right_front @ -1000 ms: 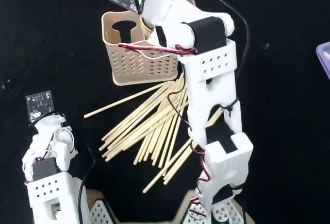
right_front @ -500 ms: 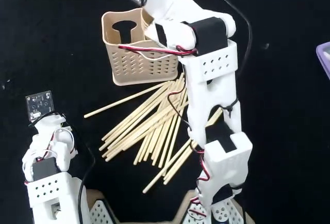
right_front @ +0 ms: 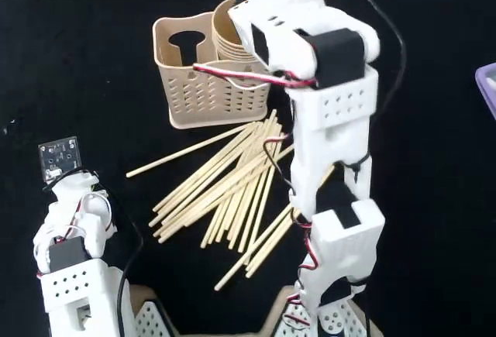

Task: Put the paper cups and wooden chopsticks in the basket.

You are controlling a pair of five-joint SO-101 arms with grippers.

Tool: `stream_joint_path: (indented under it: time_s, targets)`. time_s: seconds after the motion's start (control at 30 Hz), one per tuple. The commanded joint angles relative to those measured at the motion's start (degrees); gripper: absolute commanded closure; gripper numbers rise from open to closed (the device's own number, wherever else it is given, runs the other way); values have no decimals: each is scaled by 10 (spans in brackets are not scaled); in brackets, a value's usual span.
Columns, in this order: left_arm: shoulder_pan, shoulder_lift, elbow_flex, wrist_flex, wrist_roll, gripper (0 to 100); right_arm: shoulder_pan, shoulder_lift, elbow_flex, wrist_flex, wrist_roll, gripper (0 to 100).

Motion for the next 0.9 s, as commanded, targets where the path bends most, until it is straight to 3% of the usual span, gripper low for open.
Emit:
stream_joint_path:
  time_s: [0.0,0.17,0.37,0.63,0.87]
  targets:
    - [3,-6,-6,-11,5,971,-13,-13,-83,61,-11,988]
    - [6,-6,-6,-9,3,971,17,-40,-63,58,-56,988]
    - [6,-6,-8,-6,2,971,29,-149,147,58,-90,988]
    - [1,-1,-48,-6,-6,970,68,-472,556,35,-37,988]
    - [4,1,-154,32,-88,970,160,-714,1076,-201,27,986]
